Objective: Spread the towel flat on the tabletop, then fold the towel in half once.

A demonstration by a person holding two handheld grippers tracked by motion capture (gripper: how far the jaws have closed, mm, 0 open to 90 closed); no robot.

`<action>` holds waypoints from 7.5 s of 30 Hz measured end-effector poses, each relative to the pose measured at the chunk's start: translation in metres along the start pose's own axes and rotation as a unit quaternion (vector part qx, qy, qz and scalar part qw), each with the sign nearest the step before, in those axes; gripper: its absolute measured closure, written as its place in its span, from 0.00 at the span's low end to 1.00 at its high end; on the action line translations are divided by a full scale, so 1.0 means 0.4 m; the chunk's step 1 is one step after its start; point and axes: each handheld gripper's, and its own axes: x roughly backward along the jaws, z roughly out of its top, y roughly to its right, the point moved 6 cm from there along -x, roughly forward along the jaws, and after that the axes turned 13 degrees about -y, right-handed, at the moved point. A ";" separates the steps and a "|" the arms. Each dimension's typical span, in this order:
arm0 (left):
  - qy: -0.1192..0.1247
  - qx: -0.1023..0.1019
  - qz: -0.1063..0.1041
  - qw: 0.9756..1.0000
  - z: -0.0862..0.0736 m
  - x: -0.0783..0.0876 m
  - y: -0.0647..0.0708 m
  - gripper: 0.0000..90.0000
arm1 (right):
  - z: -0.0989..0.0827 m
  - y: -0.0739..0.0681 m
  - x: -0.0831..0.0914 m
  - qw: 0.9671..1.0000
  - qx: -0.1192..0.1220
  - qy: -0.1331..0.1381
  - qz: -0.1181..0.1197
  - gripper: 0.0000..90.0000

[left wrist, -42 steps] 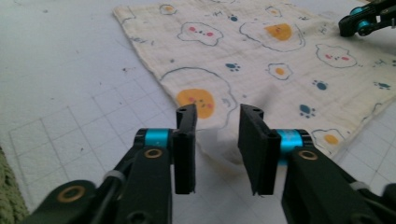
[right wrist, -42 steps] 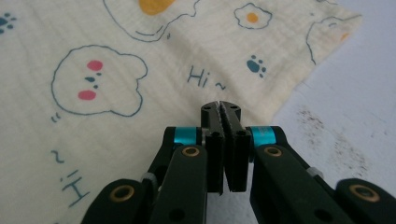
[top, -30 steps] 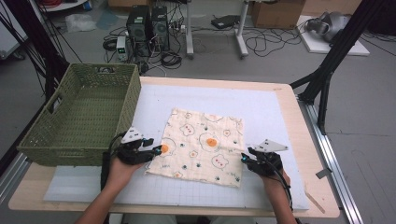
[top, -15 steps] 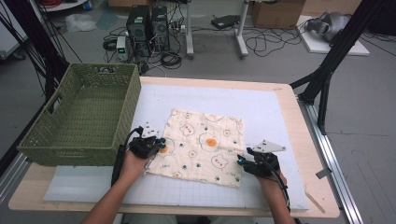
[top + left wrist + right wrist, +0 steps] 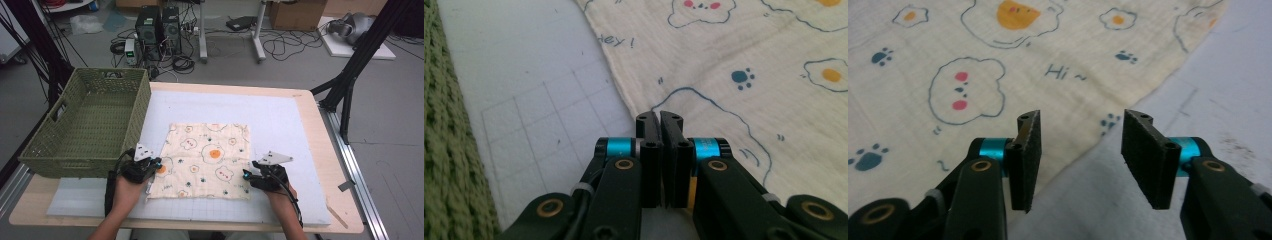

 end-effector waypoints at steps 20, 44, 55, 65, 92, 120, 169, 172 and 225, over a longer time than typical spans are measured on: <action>0.038 0.040 -0.050 0.997 0.083 -0.046 -0.018 0.58 | -0.063 -0.002 0.053 0.998 0.035 -0.050 -0.006 0.94; 0.016 0.001 0.006 1.000 0.097 -0.083 -0.029 0.97 | 0.055 0.095 -0.050 0.995 -0.049 -0.028 -0.079 0.96; 0.085 0.013 -0.064 0.994 0.106 -0.038 -0.017 0.55 | 0.022 0.096 0.002 0.995 -0.052 0.010 -0.080 0.46; 0.153 0.025 -0.152 0.976 0.121 0.020 0.021 0.22 | -0.030 0.090 0.098 0.995 -0.045 0.069 -0.056 0.21; 0.163 0.003 -0.130 0.978 0.107 0.046 0.022 0.21 | -0.054 0.094 0.121 0.993 -0.044 0.091 -0.063 0.13; 0.155 0.024 -0.129 0.979 0.135 0.036 0.018 0.22 | -0.069 0.112 0.126 0.993 -0.052 0.088 -0.065 0.13; -0.004 0.041 0.006 0.999 0.260 -0.216 -0.094 0.54 | -0.073 0.125 0.121 0.994 -0.055 0.087 -0.048 0.13; -0.003 0.035 -0.001 0.999 0.259 -0.215 -0.091 0.62 | -0.073 0.124 0.118 0.994 -0.057 0.083 -0.047 0.13; 0.049 0.051 -0.071 0.995 0.262 -0.160 -0.088 0.95 | 0.234 0.212 -0.183 0.999 -0.040 -0.029 -0.013 0.91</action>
